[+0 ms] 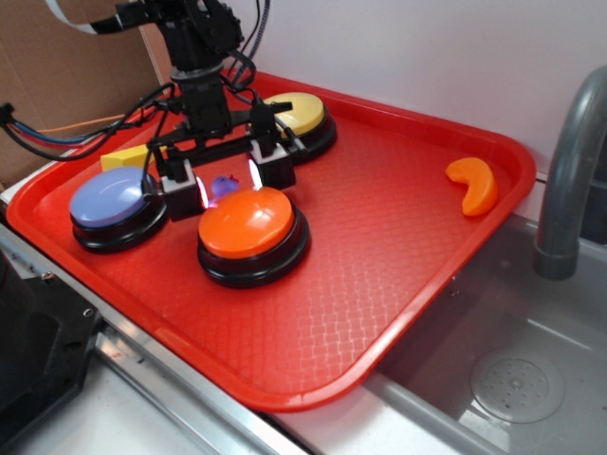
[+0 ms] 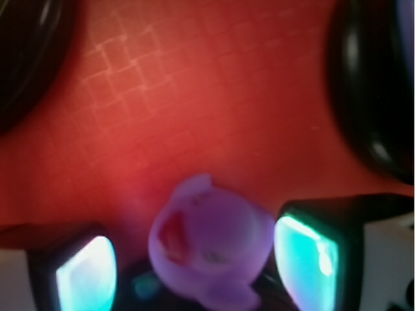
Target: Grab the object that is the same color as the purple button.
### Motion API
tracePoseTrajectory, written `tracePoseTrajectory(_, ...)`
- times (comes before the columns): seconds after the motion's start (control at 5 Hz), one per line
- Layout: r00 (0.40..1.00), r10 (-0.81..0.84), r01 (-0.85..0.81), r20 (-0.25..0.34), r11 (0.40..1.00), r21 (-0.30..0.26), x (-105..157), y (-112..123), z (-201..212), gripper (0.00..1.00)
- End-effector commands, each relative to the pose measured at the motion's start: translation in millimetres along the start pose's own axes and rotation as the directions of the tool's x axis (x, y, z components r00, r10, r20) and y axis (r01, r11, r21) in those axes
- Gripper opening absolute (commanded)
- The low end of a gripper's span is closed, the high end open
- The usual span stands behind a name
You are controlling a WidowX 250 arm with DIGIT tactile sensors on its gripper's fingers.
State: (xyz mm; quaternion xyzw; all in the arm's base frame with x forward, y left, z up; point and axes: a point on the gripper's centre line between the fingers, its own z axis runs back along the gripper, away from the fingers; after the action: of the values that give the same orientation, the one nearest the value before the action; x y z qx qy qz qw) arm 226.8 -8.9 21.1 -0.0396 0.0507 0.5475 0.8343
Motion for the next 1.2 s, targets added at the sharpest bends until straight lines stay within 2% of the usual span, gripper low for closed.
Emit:
tracePoseTrajectory(0.0, 1.000, 0.003, -0.002, 0.019, 0.999, -0.053, 9, 2, -2, 0.24)
tracePoseTrajectory(0.2, 1.000, -0.010, 0.012, 0.025, 0.998, -0.067, 9, 2, 1, 0.13)
tracePoseTrajectory(0.6, 0.973, -0.215, 0.222, 0.089, 0.972, -0.073, 12, -7, 41, 0.00)
tracePoseTrajectory(0.8, 0.906, -0.404, 0.404, 0.124, 0.914, 0.024, 10, -17, 70, 0.00)
tracePoseTrajectory(1.0, 0.805, -0.586, 0.586, 0.092, 0.810, 0.039, 10, -18, 99, 0.00)
